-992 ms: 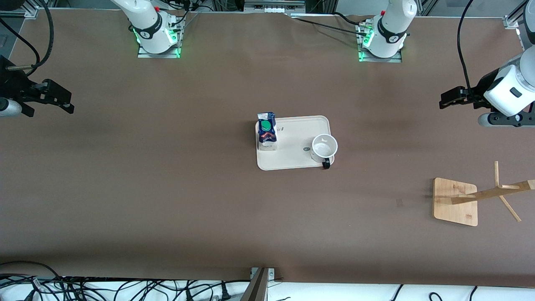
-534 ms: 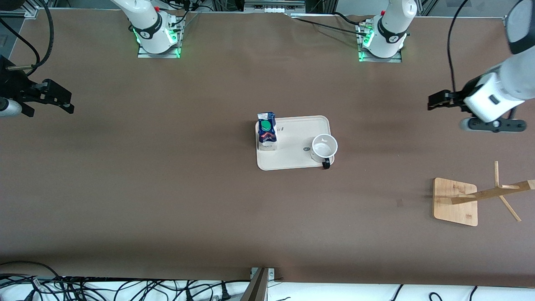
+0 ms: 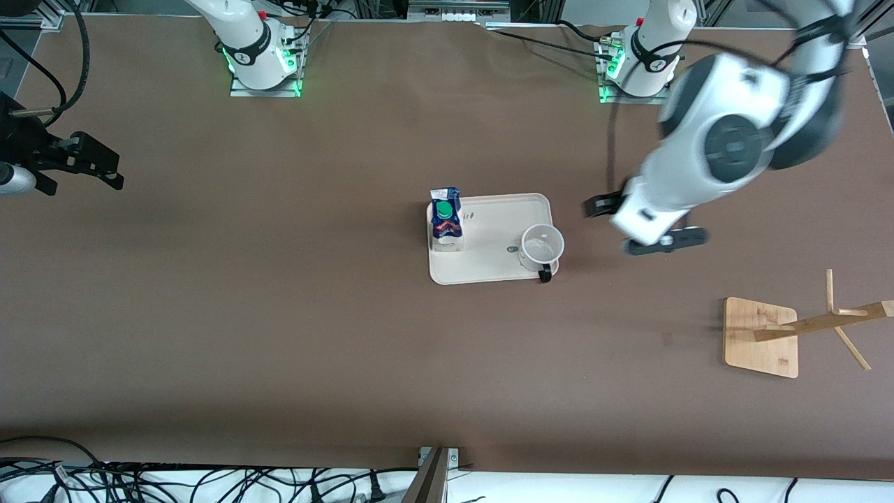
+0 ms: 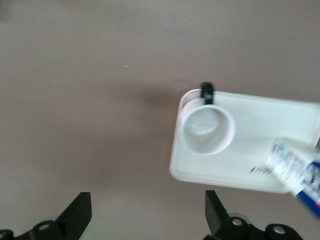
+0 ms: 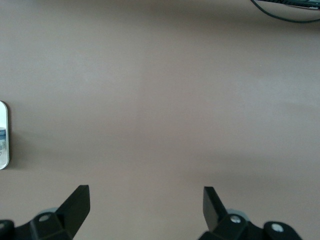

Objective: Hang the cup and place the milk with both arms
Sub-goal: 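Lower the left gripper onto the mug rim and close it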

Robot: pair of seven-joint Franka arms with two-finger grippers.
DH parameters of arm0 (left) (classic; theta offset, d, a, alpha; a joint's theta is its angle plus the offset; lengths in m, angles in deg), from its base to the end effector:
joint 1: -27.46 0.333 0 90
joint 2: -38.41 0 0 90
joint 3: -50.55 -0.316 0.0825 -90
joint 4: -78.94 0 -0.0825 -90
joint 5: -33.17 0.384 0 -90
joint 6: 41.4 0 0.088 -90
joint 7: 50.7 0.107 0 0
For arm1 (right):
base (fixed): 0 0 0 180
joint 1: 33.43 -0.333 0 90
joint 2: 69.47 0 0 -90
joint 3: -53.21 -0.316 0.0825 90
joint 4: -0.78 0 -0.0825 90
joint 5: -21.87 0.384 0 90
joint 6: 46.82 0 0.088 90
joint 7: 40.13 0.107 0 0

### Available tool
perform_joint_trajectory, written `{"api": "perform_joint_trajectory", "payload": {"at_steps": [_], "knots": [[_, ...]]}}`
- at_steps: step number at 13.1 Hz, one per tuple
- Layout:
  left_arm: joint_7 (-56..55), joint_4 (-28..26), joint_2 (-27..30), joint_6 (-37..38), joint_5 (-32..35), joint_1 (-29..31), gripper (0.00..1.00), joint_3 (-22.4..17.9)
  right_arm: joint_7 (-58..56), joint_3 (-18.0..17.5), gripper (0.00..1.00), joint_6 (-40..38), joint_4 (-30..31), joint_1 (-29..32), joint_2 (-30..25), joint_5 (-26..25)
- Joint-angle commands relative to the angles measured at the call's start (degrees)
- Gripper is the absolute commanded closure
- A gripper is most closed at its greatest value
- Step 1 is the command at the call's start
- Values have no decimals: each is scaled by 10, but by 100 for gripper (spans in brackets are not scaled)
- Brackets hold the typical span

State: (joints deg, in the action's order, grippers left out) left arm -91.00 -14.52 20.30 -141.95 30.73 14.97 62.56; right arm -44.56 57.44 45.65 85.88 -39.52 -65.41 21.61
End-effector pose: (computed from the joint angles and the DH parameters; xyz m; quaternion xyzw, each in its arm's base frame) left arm 0.5763 -0.2532 0.4256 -0.9837 -0.1444 0.1067 0.0048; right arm 0.5810 0.0201 0.6289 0.9981 0.0550 0.0289 0.0055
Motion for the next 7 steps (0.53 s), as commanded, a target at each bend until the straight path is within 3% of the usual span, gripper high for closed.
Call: {"api": "perform_joint_trajectory", "payload": {"at_steps": [1,3,5,7], "knots": [[-136,20,-73,-86,1,-62,0,-5,6,-4,0,-4,-10,2,2,0],[-199,11,-119,-146,10,-98,0,-7,6,-4,0,-4,-10,2,2,0],[-207,4,-147,-155,59,-111,26,-6,6,-4,0,-4,-10,2,2,0],[-206,3,-171,-174,85,-112,35,-6,6,-4,0,-4,-10,2,2,0]]}}
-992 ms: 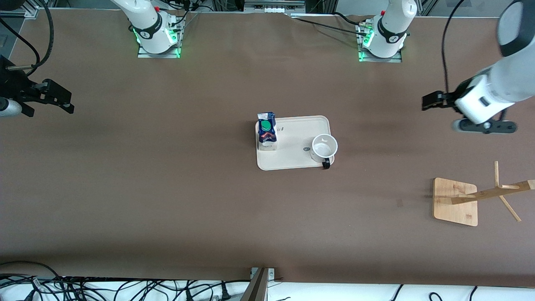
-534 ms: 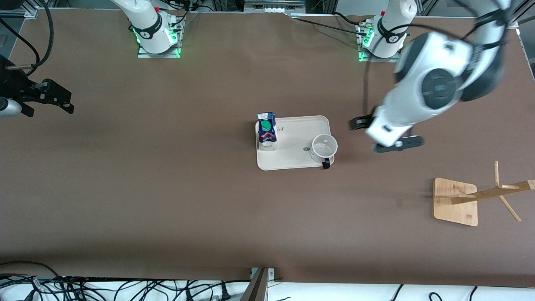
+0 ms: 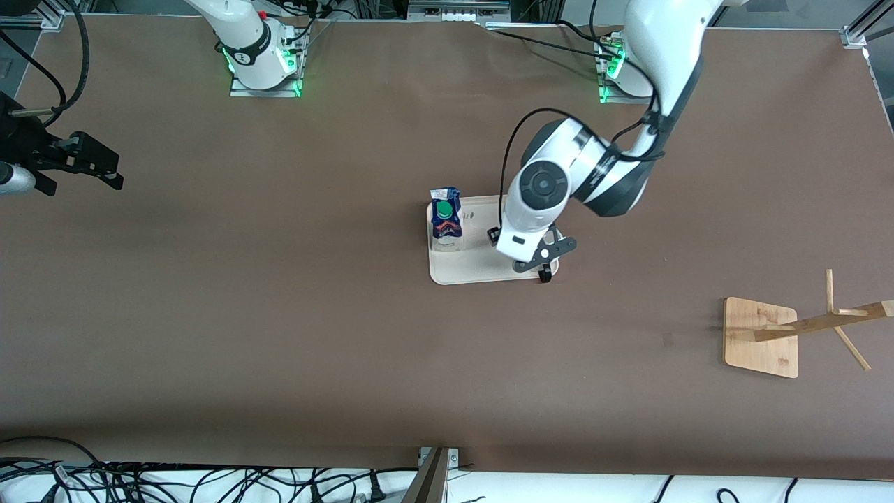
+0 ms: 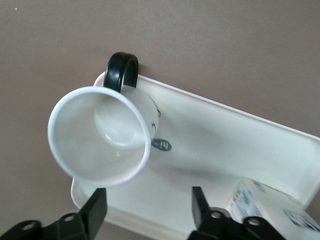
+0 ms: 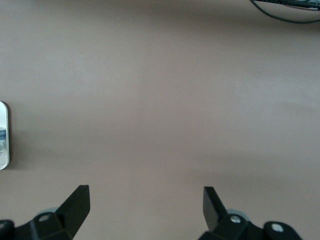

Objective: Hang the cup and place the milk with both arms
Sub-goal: 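Lower the left gripper onto the mug rim and close it, then carry the mug with the left gripper toward the wooden stand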

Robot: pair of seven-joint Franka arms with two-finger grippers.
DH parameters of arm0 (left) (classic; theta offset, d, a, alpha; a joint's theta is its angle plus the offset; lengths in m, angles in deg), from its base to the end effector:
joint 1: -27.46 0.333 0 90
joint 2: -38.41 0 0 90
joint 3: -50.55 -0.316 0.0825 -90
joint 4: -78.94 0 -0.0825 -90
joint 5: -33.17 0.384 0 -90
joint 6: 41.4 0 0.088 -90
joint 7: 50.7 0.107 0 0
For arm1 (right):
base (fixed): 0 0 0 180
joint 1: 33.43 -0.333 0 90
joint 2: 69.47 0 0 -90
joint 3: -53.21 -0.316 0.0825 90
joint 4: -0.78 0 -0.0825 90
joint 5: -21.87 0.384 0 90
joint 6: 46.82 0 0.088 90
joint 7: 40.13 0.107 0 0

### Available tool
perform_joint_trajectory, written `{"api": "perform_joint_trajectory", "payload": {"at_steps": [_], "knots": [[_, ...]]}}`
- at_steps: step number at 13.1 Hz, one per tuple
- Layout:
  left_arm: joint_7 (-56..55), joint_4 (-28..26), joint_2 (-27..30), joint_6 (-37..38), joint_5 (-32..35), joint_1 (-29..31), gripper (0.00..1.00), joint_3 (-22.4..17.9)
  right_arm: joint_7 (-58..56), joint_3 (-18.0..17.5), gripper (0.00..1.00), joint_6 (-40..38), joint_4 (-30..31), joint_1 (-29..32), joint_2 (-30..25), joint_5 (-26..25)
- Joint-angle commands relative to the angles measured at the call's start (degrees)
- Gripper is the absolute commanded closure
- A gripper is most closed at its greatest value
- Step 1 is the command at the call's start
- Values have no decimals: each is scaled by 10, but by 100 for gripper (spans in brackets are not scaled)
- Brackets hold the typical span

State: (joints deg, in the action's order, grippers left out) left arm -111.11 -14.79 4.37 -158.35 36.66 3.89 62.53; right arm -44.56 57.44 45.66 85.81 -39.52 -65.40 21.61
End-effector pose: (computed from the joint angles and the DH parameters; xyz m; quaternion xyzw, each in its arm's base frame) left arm 0.5529 -0.3722 0.2640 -0.9731 -0.2105 0.0836 0.0424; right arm 0.5811 0.0201 0.6294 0.9980 0.0550 0.0295 0.0055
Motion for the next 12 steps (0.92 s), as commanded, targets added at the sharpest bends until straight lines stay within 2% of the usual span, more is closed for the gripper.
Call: {"api": "perform_joint_trajectory", "payload": {"at_steps": [1,3,4,5,8,10,12], "knots": [[-5,5,-22,-19,34,-2,45,-6,6,-4,0,-4,-9,2,2,0],[-6,4,-37,-35,56,-7,59,-6,6,-4,0,-5,-9,2,2,0],[-7,4,-38,-42,56,-7,92,-6,6,-4,0,-5,-8,2,2,-1],[-14,4,-37,-40,56,-6,100,-5,5,-4,0,-5,-9,2,2,-1],[-31,13,8,-17,56,-3,100,-6,6,-4,0,-4,-9,1,3,-2],[-14,15,75,42,56,10,100,-11,6,-4,0,-3,-8,1,4,-1],[43,46,127,116,56,43,100,-11,6,-4,0,9,-8,1,17,-1]]}}
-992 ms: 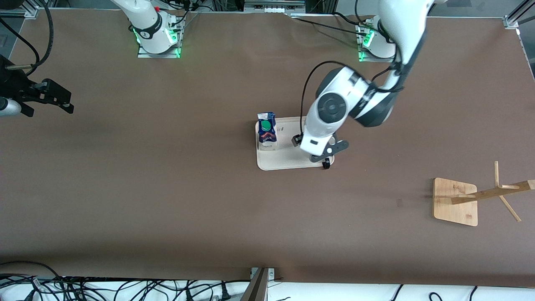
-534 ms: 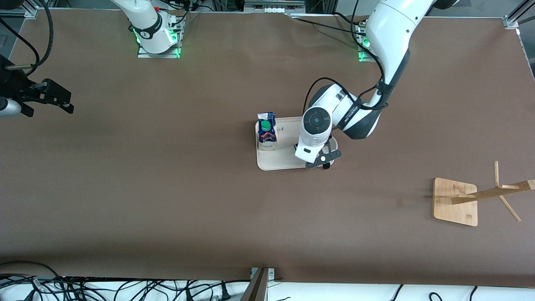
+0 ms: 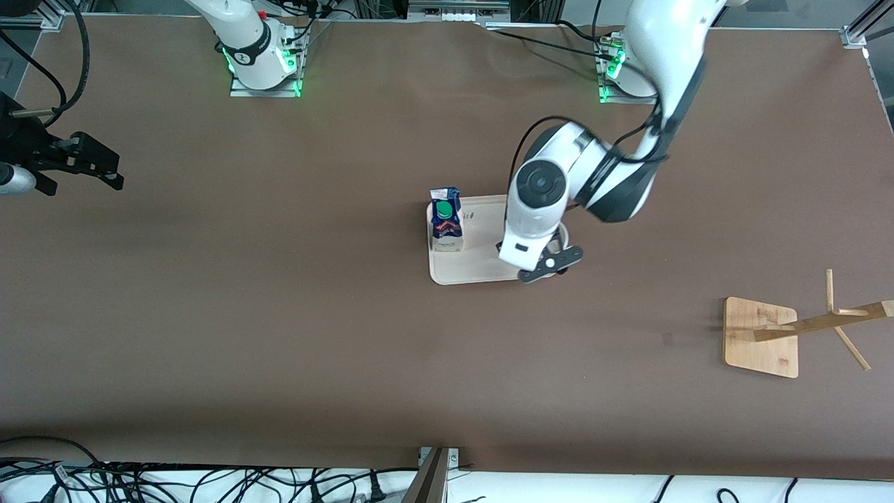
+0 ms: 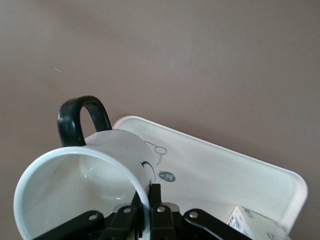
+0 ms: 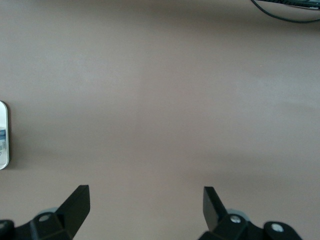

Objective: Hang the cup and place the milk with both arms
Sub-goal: 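Carry the mug with the left gripper toward the wooden stand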

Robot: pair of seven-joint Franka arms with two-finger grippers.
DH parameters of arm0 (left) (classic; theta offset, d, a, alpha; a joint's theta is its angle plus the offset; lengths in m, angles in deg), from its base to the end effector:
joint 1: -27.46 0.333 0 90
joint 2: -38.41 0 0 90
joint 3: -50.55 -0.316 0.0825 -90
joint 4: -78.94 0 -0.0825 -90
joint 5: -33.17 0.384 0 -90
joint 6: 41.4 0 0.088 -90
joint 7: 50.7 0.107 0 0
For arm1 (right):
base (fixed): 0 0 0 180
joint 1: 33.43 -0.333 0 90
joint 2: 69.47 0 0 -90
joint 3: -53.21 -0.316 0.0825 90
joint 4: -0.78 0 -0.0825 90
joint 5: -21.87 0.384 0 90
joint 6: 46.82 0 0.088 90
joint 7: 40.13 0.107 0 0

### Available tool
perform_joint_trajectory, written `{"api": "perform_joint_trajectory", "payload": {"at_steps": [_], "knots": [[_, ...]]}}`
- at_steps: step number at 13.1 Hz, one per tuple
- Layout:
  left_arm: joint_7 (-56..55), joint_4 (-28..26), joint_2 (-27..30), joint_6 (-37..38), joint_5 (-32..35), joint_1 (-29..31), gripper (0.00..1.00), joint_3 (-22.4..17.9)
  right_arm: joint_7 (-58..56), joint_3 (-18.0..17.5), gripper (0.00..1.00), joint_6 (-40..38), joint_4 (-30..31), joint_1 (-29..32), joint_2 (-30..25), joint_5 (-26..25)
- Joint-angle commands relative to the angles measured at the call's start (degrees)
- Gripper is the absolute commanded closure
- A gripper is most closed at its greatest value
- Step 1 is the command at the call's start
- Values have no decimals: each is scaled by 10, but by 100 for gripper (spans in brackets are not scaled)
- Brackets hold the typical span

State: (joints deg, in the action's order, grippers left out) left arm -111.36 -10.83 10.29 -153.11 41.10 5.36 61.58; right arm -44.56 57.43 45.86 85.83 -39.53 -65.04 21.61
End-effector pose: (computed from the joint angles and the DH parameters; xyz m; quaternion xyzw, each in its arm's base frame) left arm 0.5800 -0.3471 0.3551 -0.9745 -0.2183 0.0207 0.0474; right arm 0.5833 0.0205 0.6259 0.9981 0.0552 0.0279 0.0057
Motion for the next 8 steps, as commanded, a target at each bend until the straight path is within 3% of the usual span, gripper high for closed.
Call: {"api": "perform_joint_trajectory", "payload": {"at_steps": [1,4,7,8], "knots": [[99,39,87,102,11,56,100,0,6,-4,0,10,-8,1,13,0],[310,126,105,185,6,129,100,0,-1,-26,0,-1,8,-26,34,-11],[495,154,107,185,3,200,100,-1,-33,-39,0,-14,8,-65,56,0],[549,154,106,184,1,234,100,1,4,-40,0,-6,5,-91,70,7]]}}
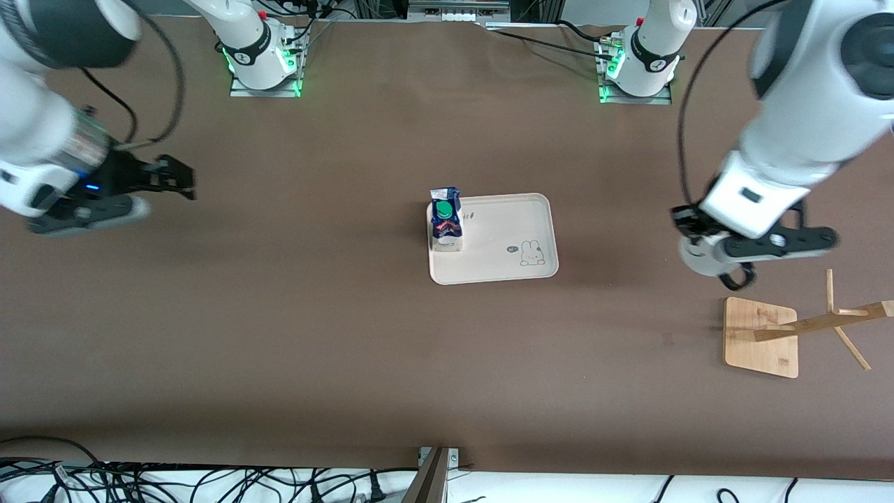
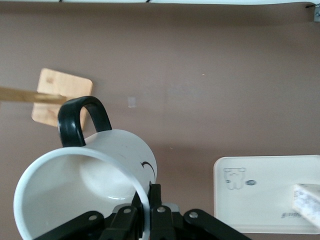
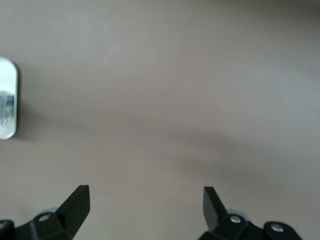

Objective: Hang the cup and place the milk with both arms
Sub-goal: 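Carry the mug with the left gripper toward the wooden stand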

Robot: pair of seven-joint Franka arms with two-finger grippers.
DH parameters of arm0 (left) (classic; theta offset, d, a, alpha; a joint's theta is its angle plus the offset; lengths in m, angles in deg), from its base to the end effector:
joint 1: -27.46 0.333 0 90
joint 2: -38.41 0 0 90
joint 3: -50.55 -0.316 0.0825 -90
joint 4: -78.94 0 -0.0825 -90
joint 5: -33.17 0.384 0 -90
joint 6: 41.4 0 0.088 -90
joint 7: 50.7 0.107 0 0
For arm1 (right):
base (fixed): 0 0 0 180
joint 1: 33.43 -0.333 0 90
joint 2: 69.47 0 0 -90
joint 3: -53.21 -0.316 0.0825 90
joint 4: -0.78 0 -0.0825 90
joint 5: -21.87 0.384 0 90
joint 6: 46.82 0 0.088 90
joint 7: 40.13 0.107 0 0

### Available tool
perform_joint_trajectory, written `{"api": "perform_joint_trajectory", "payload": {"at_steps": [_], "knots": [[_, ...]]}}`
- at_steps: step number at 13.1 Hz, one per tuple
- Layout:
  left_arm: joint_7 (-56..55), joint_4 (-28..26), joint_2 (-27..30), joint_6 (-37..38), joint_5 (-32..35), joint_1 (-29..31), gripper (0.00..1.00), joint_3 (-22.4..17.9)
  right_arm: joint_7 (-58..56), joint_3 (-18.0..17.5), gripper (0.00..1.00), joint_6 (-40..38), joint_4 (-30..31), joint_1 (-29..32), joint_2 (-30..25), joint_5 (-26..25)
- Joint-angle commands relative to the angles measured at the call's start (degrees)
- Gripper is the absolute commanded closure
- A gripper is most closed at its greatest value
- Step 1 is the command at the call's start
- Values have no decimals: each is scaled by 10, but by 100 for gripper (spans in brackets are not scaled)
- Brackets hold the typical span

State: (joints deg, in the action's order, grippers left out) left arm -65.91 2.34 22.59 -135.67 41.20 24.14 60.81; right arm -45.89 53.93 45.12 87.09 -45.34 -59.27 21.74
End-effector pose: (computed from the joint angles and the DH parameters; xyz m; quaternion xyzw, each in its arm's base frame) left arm 0.6320 -0.1215 0.5794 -0.9987 -0.0140 -0.0289 0.0398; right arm 0.5956 0.1182 0.5542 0.9883 0.1474 -0.0397 0.0041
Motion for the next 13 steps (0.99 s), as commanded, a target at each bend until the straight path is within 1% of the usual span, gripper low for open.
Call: {"api": "perform_joint_trajectory", "payload": {"at_steps": [1,2,4,5,6,7,8,10,13], "knots": [[142,22,-19,5,-10,69,100,11,91,-6,0,7,-10,-55,28,12],[182,22,-22,5,-26,87,100,10,156,-10,0,21,-10,-80,45,14],[208,22,-38,3,-69,126,100,9,250,-12,0,64,-17,-137,80,15],[213,22,-43,-5,-91,142,100,9,301,-12,0,75,-34,-164,107,31],[231,21,-51,-20,-102,154,100,9,351,-12,0,83,-66,-190,139,55],[247,19,-53,-29,-103,156,100,8,389,-12,0,84,-101,-213,174,63],[250,16,-54,-29,-105,159,100,6,419,-12,0,85,-133,-230,204,63],[251,8,-56,-28,-103,173,100,6,451,-12,0,107,-169,-261,244,64],[288,6,-57,-25,-99,186,100,6,496,-10,0,156,-169,-302,277,60]]}}
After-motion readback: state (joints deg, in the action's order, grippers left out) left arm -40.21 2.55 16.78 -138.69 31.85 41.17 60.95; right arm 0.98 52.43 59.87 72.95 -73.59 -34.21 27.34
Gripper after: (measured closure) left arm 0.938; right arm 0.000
